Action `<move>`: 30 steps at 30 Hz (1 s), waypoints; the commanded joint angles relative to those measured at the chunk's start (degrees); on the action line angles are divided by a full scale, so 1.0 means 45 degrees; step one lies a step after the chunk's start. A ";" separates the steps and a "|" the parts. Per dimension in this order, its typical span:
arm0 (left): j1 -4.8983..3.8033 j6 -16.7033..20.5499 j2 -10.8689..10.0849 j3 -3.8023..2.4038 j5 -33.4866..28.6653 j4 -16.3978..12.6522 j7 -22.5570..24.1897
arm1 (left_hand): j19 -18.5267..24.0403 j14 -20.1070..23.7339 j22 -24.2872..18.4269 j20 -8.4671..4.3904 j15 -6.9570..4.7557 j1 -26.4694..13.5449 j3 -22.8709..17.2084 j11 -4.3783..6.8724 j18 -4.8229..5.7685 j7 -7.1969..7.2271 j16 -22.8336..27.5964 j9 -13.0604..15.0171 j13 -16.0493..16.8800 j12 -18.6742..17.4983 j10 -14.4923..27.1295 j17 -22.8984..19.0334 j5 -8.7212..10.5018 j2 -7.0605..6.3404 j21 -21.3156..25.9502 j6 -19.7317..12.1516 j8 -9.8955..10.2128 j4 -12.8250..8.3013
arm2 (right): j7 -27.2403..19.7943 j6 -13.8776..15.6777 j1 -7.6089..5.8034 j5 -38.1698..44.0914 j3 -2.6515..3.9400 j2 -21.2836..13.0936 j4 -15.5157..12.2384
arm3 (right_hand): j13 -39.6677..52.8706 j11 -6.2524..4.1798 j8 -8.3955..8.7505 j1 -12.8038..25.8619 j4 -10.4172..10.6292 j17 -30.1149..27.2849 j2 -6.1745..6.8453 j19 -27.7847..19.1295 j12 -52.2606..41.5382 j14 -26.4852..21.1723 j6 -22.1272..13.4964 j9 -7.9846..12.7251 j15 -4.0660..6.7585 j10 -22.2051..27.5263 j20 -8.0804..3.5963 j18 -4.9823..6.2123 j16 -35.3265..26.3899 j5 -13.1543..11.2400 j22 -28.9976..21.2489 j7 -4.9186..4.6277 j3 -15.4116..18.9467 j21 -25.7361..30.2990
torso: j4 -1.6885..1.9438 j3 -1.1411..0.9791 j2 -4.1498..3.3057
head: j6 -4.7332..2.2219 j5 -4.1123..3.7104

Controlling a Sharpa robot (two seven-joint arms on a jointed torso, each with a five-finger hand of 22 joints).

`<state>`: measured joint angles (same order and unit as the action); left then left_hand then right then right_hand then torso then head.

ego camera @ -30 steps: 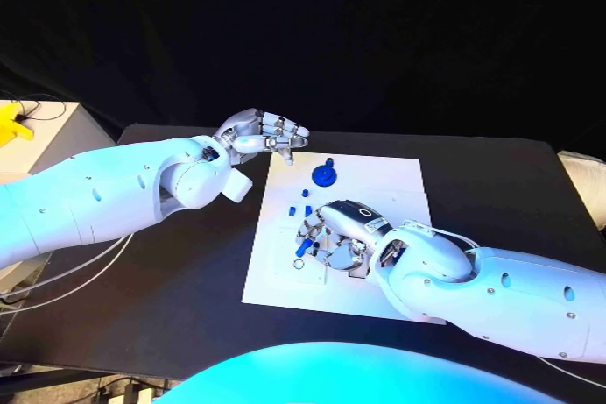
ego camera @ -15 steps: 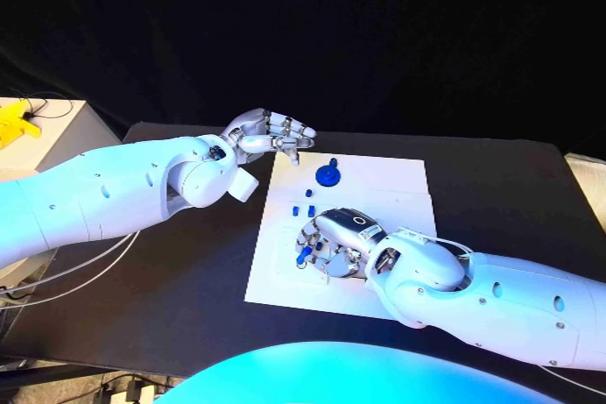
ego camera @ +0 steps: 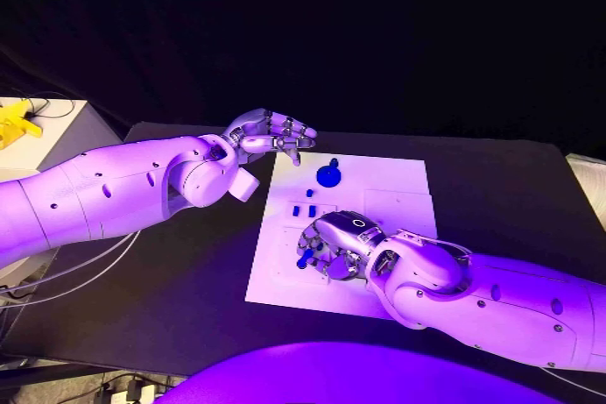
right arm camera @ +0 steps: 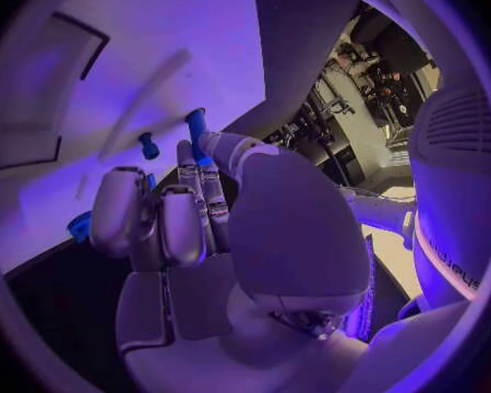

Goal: Assemble the parts on the task board

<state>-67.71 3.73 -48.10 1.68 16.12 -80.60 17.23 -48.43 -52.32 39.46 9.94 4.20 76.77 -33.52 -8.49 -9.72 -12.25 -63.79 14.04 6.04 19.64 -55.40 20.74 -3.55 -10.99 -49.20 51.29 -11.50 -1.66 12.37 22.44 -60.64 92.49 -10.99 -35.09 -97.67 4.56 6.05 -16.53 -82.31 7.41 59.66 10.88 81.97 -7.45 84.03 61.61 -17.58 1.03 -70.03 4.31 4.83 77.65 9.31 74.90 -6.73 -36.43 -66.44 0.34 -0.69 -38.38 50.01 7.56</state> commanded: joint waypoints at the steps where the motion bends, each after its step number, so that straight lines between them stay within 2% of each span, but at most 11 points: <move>1: -0.0002 -0.0209 0.0015 -0.0009 -0.0077 -0.0016 0.0047 | -0.0077 0.0023 -0.0018 0.0006 0.0078 0.0018 0.0101 -0.0023 -0.0178 -0.0004 0.0047 -0.0016 -0.0011 0.0072 0.0080 -0.0022 -0.0032 0.0041 0.0075 -0.0124 0.0021 -0.0003 | 0.0179 -0.0361 0.0014 0.0373 -0.0001 -0.0008 0.0010 | 0.0012 -0.0675 -0.0038 0.0007 -0.0069 0.0000 -0.0066 0.0000 -0.0044 0.0055 0.0068 -0.0889 0.0100 -0.0741 0.0008 -0.0039 -0.0031 0.0071 0.0969 -0.0048 -0.0034 -0.0025 | 0.0005 0.0003 0.0000 | -0.0002 -0.0003; 9: -0.0002 -0.0218 0.0012 -0.0009 -0.0077 -0.0020 0.0040 | -0.0084 0.0026 -0.0036 0.0011 0.0086 0.0007 0.0117 -0.0032 -0.0176 -0.0015 0.0048 -0.0024 -0.0019 0.0085 0.0111 -0.0026 -0.0033 0.0041 0.0099 -0.0149 0.0027 0.0014 | 0.0232 -0.0686 0.0144 0.0588 -0.0014 0.0111 0.0107 | 0.0019 -0.0668 -0.0065 0.0114 -0.0158 -0.0062 -0.0048 -0.0038 -0.0006 0.0043 0.0037 -0.0943 0.0097 -0.0739 0.0010 -0.0018 -0.0061 0.0085 0.0930 -0.0052 -0.0077 0.0086 | 0.0007 0.0006 0.0001 | -0.0002 -0.0011; 15: -0.0002 -0.0216 0.0000 -0.0009 -0.0077 -0.0025 0.0032 | -0.0084 0.0026 -0.0036 0.0011 0.0086 0.0007 0.0117 -0.0032 -0.0176 -0.0015 0.0048 -0.0024 -0.0019 0.0085 0.0111 -0.0026 -0.0033 0.0041 0.0099 -0.0149 0.0027 0.0014 | 0.0258 -0.0612 0.0255 0.0770 -0.0030 0.0221 0.0201 | 0.0001 -0.0614 -0.0048 0.0288 -0.0295 -0.0222 0.0017 -0.0151 0.0124 -0.0007 -0.0110 -0.0998 0.0059 -0.0591 0.0030 0.0032 -0.0151 -0.0005 0.0814 -0.0109 -0.0094 0.0380 | 0.0027 0.0004 -0.0008 | -0.0002 -0.0019; 18: -0.0002 -0.0210 -0.0008 -0.0009 -0.0077 -0.0026 0.0027 | -0.0084 0.0026 -0.0036 0.0011 0.0086 0.0007 0.0117 -0.0032 -0.0176 -0.0015 0.0048 -0.0024 -0.0019 0.0085 0.0111 -0.0026 -0.0033 0.0041 0.0099 -0.0149 0.0027 0.0014 | 0.0097 -0.0490 0.0273 0.0699 -0.0035 0.0247 0.0220 | -0.0072 -0.0411 0.0202 0.0680 -0.0353 -0.0146 0.0271 -0.0281 0.0430 -0.0001 -0.0584 -0.0946 -0.0109 -0.0097 0.0140 0.0068 -0.0127 0.0078 0.0697 -0.0303 0.0060 0.0691 | 0.0017 0.0008 -0.0001 | -0.0002 -0.0015; 19: -0.0002 -0.0208 -0.0010 -0.0009 -0.0077 -0.0026 0.0025 | -0.0084 0.0026 -0.0036 0.0011 0.0086 0.0007 0.0117 -0.0032 -0.0176 -0.0015 0.0048 -0.0024 -0.0019 0.0085 0.0111 -0.0026 -0.0033 0.0041 0.0099 -0.0149 0.0027 0.0014 | -0.0008 -0.0470 0.0278 0.0647 -0.0037 0.0253 0.0227 | -0.0102 -0.0308 0.0377 0.0872 -0.0350 -0.0197 0.0434 -0.0399 0.0538 -0.0023 -0.0836 -0.0884 -0.0194 0.0114 0.0211 0.0113 -0.0149 0.0139 0.0578 -0.0406 0.0165 0.0981 | 0.0004 0.0009 0.0005 | -0.0002 0.0001; 23: -0.0002 -0.0208 -0.0016 -0.0009 -0.0077 -0.0030 0.0018 | -0.0084 0.0026 -0.0036 0.0011 0.0086 0.0007 0.0117 -0.0032 -0.0176 -0.0015 0.0048 -0.0024 -0.0019 0.0085 0.0111 -0.0026 -0.0033 0.0041 0.0099 -0.0149 0.0027 0.0014 | -0.0397 -0.0458 0.0287 0.0481 -0.0042 0.0258 0.0233 | -0.0186 -0.0125 0.0676 0.1171 -0.0446 -0.1517 0.0885 -0.1136 0.0733 -0.0554 -0.1203 -0.0768 -0.0397 0.0950 0.0385 0.0405 -0.0801 0.0102 -0.0150 -0.0450 0.0547 0.2681 | 0.0000 0.0006 0.0001 | -0.0002 0.0011; 30: -0.0002 -0.0226 -0.0027 -0.0009 -0.0077 -0.0028 -0.0008 | -0.0084 0.0026 -0.0036 0.0011 0.0086 0.0007 0.0117 -0.0032 -0.0176 -0.0015 0.0048 -0.0024 -0.0019 0.0085 0.0111 -0.0026 -0.0033 0.0041 0.0099 -0.0149 0.0027 0.0014 | -0.0648 -0.0328 0.0291 0.0375 -0.0046 0.0241 0.0224 | -0.0172 -0.0058 0.0846 0.1187 -0.0570 -0.1863 0.1003 -0.1395 0.0662 -0.0807 -0.1381 -0.0698 -0.0439 0.1519 0.0488 0.0500 -0.0957 0.0130 -0.0399 -0.0467 0.0878 0.3267 | 0.0005 -0.0002 0.0002 | -0.0002 -0.0019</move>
<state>-67.71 3.63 -48.25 1.68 16.12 -80.61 17.03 -48.43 -52.32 39.35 9.93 4.20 76.76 -33.36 -8.70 -9.72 -12.26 -63.79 13.99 6.05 19.64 -55.19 20.68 -3.55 -10.99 -48.96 50.86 -11.50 -1.49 11.18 21.55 -59.38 94.40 -11.18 -34.01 -96.63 3.74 5.80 -12.99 -76.91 4.86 51.28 14.94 76.08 -4.30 80.71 55.69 -20.77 -1.03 -63.56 6.50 6.21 73.55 10.11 73.12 -8.78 -32.74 -51.77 0.36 -0.67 -38.38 50.01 7.53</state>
